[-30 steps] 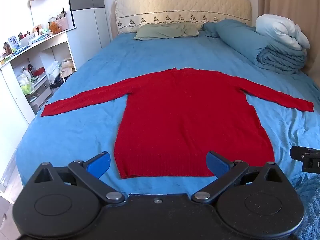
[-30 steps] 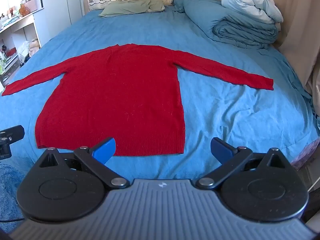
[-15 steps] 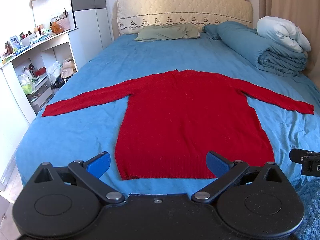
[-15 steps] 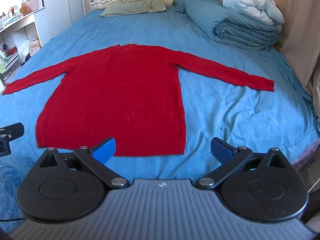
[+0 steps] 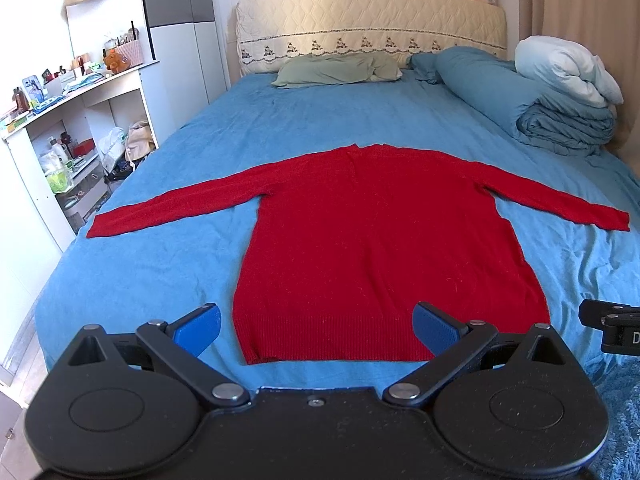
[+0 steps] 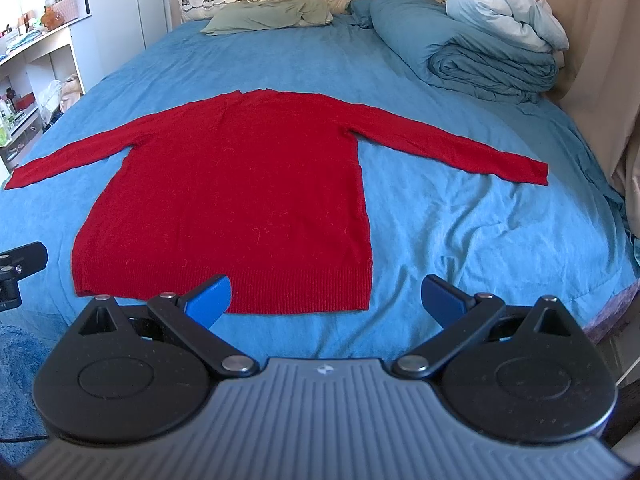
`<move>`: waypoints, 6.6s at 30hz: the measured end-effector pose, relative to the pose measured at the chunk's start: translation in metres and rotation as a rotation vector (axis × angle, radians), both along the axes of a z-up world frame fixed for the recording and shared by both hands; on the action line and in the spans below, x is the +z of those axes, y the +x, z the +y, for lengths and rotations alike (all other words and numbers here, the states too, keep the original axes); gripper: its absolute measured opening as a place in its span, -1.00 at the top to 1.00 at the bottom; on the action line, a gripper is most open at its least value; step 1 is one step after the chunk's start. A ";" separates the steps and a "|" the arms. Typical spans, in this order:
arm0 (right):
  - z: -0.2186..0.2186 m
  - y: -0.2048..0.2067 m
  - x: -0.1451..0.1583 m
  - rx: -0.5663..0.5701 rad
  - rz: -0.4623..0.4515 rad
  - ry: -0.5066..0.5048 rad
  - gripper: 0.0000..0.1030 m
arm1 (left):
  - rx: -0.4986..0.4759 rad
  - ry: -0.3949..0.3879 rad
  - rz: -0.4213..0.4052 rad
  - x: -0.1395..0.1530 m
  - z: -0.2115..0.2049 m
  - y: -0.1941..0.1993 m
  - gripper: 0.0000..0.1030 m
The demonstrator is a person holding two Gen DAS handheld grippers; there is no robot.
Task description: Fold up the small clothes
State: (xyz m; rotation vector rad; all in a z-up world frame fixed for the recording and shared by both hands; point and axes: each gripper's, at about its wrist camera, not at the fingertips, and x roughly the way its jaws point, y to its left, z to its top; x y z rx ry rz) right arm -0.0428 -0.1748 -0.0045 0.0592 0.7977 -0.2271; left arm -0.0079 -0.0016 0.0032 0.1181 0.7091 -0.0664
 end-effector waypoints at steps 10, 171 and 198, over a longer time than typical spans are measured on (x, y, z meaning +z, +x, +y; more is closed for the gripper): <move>0.000 -0.001 0.000 0.002 0.000 -0.002 -1.00 | 0.004 -0.004 -0.003 0.001 0.001 -0.001 -1.00; -0.091 0.357 -0.165 0.339 -0.239 0.217 -0.80 | -0.430 0.307 -0.088 -0.180 -0.139 0.451 -0.20; -0.091 0.366 -0.174 0.318 -0.244 0.261 -0.80 | -0.141 -0.328 0.066 -0.178 -0.064 0.487 0.78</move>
